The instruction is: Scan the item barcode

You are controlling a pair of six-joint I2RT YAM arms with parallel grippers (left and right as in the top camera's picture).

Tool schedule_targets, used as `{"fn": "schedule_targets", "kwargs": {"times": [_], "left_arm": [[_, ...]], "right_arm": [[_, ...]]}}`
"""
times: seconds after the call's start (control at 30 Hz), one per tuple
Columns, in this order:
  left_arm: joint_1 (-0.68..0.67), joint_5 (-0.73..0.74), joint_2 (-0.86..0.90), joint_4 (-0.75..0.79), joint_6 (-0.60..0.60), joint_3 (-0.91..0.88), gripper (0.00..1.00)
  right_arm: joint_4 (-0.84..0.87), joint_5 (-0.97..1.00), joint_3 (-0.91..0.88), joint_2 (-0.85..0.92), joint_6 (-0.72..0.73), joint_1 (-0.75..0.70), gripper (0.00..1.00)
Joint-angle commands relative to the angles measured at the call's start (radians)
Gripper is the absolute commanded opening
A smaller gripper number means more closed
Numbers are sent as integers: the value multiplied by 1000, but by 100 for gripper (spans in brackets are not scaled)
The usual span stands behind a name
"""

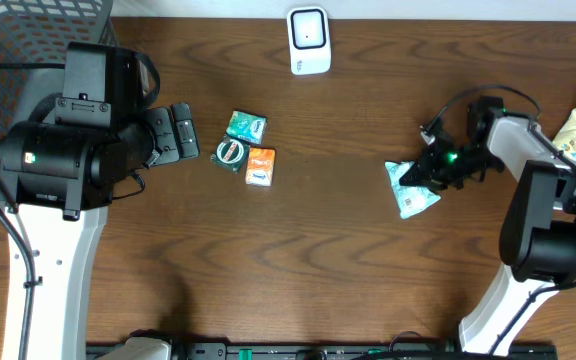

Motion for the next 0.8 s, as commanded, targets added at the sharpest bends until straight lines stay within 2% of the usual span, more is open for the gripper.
{"fn": "schedule_targets", "kwargs": {"times": [0.0,0.13,0.17,0.2,0.37,0.5,0.77], "left_arm": [[3,6,-2,-3,-5,-6,98],[3,6,-2,-3,-5,-6,98],[3,6,-2,-3,-5,-6,97],[3,6,-2,-3,-5,-6,98],[3,6,-2,-3,-5,-6,98],[3,6,-2,-3,-5,-6,98],[3,6,-2,-3,-5,-6,98]], "right_arm": [[-43,183,114,-6,78,72,1],[-83,600,187,-26,244,218,1],[-84,725,195,-27,305,261,1],[-84,927,200,-27,425,334,1],[-45,1353,158,-25,587,555,1],[50,1485,74,-25,620,665,1],[200,1469,-68,-25,624,742,4]]}}
